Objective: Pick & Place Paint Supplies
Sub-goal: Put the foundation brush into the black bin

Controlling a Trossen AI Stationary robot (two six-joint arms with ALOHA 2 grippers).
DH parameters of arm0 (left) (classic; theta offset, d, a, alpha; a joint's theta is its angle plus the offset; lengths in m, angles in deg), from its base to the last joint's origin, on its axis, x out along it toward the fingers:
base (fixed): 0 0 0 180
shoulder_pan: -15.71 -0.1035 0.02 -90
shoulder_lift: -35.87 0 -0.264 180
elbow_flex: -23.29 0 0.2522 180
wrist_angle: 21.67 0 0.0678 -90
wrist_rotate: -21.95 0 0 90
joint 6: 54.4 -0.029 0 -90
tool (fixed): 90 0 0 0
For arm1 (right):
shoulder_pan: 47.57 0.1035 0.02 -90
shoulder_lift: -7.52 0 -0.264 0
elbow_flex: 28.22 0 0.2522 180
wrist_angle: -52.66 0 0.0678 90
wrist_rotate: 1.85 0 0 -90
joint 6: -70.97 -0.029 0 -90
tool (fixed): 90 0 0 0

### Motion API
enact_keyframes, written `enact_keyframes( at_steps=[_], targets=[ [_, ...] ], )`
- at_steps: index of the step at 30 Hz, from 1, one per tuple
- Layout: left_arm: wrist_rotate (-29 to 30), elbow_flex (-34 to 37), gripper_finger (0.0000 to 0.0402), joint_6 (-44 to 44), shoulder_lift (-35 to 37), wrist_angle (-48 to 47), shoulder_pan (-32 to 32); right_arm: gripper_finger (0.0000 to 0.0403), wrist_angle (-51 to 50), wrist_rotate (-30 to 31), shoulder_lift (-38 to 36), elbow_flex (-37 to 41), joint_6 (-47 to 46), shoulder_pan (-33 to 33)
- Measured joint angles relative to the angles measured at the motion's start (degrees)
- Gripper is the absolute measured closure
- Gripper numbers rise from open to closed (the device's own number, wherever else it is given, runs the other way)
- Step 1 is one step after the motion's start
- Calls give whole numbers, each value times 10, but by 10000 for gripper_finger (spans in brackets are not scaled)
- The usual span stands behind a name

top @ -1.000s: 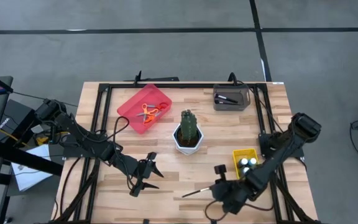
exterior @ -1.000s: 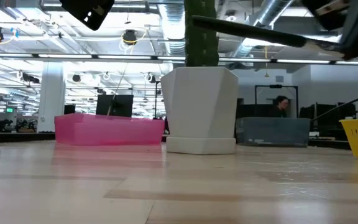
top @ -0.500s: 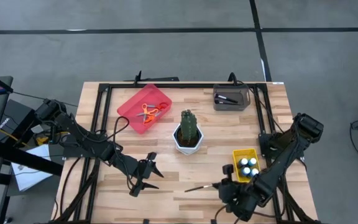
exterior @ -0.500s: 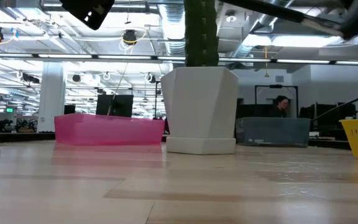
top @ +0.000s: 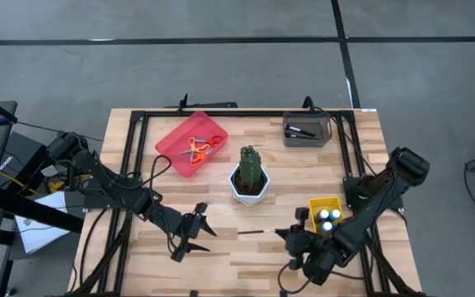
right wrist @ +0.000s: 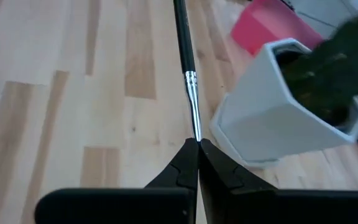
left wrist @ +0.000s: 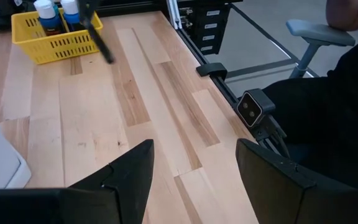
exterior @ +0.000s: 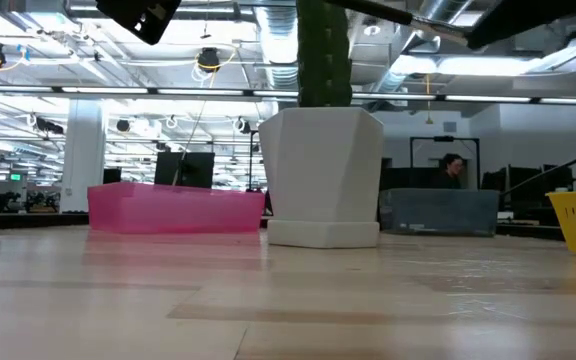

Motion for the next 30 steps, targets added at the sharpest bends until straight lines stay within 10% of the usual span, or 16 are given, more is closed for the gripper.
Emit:
enact_keyframes(
  at_steps=[17, 30],
  targets=[
    [-1, 0, 179, 0, 0, 0, 2, 403, -276, 134, -124, 0, -197, 104],
    [-1, 0, 179, 0, 0, 0, 2, 403, -449, 131, -290, 0, -252, 47]
  ],
)
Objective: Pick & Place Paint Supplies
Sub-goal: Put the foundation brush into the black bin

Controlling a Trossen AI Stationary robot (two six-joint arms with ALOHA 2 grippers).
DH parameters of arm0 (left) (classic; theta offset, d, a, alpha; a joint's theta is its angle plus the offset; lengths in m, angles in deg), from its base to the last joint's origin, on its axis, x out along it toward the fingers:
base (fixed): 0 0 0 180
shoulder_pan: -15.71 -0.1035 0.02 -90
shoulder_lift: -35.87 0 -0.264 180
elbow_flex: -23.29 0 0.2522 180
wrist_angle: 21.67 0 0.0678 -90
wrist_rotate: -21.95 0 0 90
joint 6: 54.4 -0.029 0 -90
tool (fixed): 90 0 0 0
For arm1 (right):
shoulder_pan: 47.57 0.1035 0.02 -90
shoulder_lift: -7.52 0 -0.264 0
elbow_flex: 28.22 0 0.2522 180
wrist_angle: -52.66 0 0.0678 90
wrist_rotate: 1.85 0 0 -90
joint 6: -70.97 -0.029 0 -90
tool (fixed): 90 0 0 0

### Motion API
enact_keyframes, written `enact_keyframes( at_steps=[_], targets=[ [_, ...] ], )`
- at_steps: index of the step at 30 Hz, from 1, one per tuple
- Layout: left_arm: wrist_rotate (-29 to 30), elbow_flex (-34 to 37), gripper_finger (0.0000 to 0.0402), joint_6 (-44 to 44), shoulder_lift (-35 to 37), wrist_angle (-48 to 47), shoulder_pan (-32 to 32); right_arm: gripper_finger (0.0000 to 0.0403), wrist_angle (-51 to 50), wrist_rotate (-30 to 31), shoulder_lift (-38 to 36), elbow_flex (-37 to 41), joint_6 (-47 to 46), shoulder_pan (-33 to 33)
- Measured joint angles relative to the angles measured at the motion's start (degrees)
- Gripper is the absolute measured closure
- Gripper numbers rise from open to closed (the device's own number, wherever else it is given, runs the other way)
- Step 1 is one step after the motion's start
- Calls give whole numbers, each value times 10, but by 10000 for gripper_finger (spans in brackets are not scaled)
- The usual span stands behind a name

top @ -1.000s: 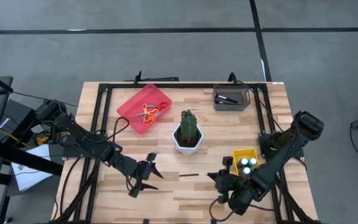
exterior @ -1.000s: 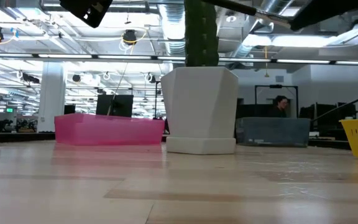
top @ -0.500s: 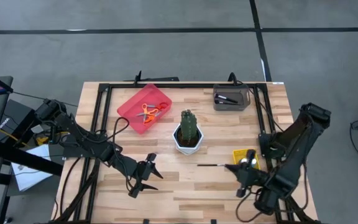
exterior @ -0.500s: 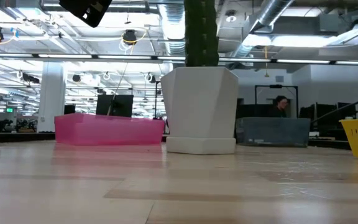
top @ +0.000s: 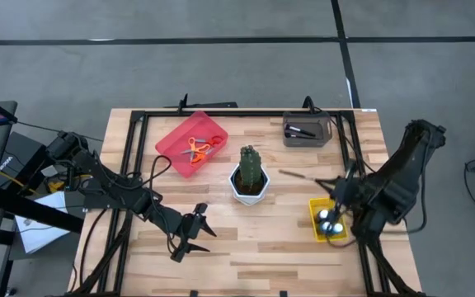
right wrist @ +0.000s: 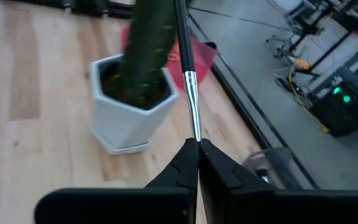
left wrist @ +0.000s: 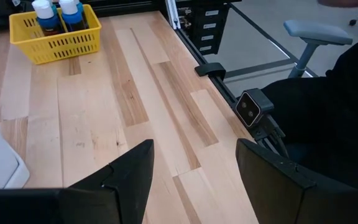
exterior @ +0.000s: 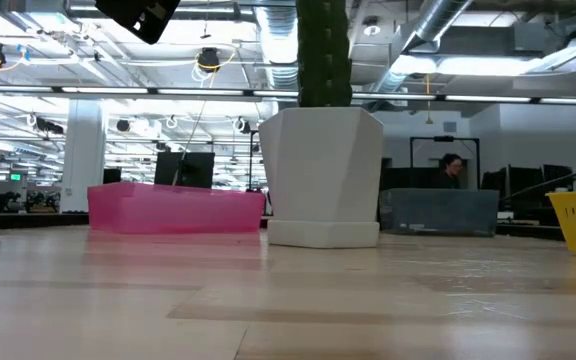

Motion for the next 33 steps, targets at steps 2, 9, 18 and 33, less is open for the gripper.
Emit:
enact_keyframes(
  at_steps=[2, 9, 18, 33],
  targets=[
    [0, 0, 179, 0, 0, 0, 0, 403, -12, 0, -26, 0, 1, -14],
    [0, 0, 179, -13, 0, 0, 0, 403, -14, -4, -109, 0, 60, -77],
    [-2, 0, 179, -16, 0, 0, -1, 403, -4, -51, -177, -58, 191, -193],
    [1, 0, 179, -22, 0, 0, -5, 403, -2, -169, -53, -413, 500, -435]
  ],
)
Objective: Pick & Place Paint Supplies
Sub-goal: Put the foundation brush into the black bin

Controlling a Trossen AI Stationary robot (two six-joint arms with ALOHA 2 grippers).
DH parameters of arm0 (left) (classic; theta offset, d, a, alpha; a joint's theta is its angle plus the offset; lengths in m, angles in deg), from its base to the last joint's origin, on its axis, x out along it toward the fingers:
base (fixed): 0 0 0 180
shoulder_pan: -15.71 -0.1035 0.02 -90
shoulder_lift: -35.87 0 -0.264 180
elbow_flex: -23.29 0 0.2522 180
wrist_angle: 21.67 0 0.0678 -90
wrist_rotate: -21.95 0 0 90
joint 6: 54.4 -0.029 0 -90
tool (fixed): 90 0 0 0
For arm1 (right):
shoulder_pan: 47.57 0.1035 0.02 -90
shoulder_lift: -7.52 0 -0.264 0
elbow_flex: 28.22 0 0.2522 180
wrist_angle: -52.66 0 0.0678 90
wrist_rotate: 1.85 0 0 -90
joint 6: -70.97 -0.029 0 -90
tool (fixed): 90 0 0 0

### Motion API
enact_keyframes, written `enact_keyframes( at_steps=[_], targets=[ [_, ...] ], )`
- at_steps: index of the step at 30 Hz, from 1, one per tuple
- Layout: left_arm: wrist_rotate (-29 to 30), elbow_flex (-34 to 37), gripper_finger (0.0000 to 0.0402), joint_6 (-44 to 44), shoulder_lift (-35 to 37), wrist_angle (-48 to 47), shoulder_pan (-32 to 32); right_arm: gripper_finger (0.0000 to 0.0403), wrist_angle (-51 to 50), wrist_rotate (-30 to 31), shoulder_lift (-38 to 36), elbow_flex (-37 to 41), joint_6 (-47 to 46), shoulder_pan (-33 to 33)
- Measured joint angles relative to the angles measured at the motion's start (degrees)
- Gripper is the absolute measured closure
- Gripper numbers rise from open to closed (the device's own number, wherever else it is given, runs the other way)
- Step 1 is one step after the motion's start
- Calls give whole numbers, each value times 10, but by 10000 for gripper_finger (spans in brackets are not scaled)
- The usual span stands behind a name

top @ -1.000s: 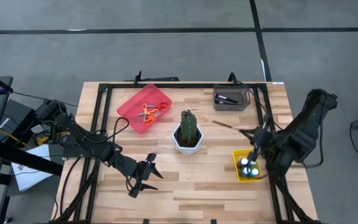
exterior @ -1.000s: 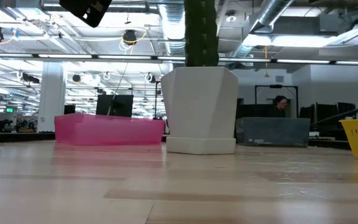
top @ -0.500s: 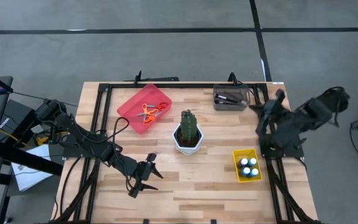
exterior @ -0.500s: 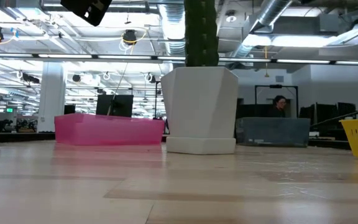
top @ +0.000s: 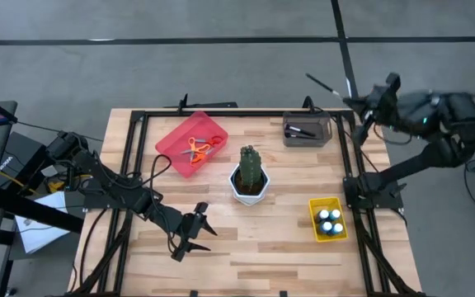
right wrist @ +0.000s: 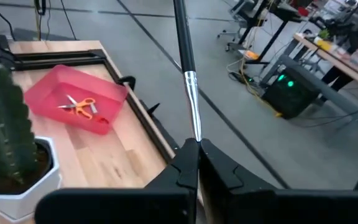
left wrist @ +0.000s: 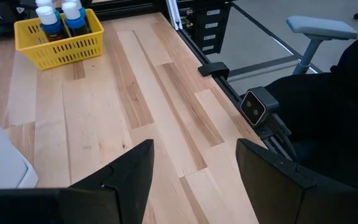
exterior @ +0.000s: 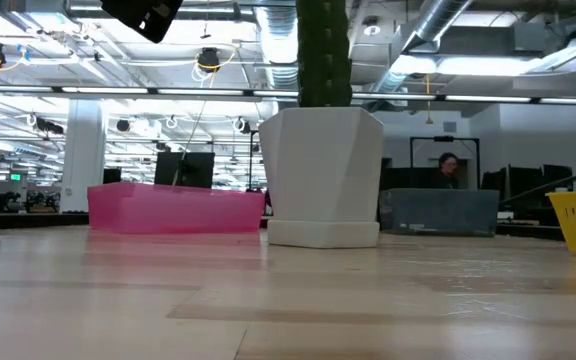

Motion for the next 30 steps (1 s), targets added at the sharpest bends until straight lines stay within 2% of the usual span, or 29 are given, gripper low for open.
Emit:
enact_keyframes(
  at_steps=[7, 12, 17, 21, 24, 30],
  targets=[
    [0, 0, 179, 0, 0, 0, 0, 403, -69, -94, 115, -191, 117, -132],
    [0, 0, 179, 0, 0, -1, 0, 403, -120, -161, 189, -275, 203, -234],
    [-1, 0, 179, 0, 0, -6, 0, 403, -118, -210, 235, -279, 306, -321],
    [-1, 0, 179, 1, 0, -10, 0, 403, -117, -282, 264, -276, 326, -403],
    [-1, 0, 179, 2, 0, -9, 0, 403, -117, -309, 272, -264, 327, -456],
    [-3, 0, 179, 28, -2, -8, 2, 403, -118, -383, 282, -183, 335, -512]
  ],
)
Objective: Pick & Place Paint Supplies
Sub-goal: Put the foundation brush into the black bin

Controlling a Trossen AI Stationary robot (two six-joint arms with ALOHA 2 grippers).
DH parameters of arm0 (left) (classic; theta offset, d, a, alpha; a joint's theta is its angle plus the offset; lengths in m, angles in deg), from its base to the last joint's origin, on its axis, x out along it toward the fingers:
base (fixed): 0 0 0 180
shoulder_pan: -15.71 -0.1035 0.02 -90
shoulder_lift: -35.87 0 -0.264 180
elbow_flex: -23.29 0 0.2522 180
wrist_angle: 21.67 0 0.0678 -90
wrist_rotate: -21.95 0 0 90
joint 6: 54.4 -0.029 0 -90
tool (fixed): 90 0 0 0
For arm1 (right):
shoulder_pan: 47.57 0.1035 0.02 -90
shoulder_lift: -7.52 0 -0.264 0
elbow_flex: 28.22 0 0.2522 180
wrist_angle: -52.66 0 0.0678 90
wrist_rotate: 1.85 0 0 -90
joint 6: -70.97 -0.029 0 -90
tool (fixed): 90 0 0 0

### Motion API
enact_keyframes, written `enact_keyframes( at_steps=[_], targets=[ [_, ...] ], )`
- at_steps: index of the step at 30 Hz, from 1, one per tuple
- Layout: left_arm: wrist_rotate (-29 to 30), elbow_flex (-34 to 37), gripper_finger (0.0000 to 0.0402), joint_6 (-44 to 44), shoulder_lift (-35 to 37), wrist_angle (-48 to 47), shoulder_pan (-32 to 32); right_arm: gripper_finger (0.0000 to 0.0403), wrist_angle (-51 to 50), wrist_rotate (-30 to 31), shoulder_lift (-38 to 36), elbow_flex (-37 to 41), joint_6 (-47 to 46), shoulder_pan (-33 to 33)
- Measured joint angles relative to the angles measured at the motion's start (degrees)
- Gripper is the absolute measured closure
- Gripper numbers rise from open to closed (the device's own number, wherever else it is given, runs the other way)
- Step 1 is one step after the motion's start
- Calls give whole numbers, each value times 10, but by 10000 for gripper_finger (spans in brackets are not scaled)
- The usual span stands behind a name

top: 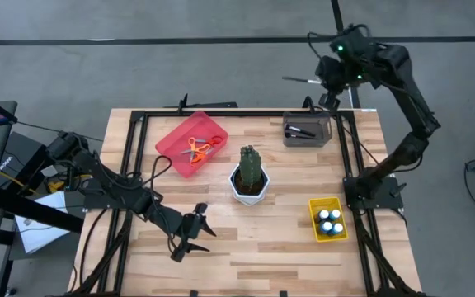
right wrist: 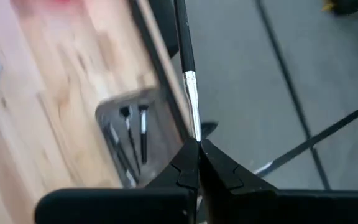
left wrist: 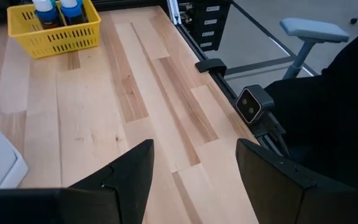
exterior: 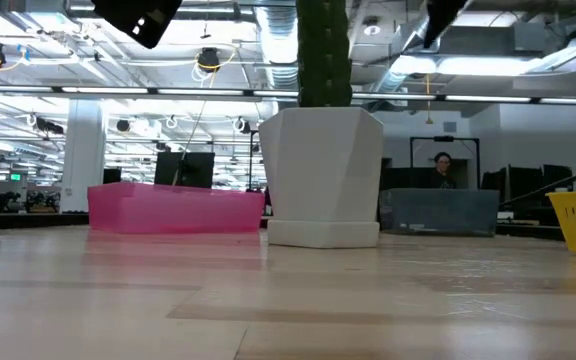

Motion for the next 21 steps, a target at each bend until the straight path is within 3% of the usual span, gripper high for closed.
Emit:
enact_keyframes(
  at_steps=[9, 13, 21],
  targets=[
    [15, -1, 179, 28, -43, 14, 4, 403, 54, -11, -42, 205, 30, -38],
    [16, 0, 179, 45, -62, 14, 4, 403, 100, -58, -82, 306, 67, -48],
    [18, 0, 179, 49, -70, 44, 4, 403, 155, -79, -177, 489, 161, -71]
  ],
)
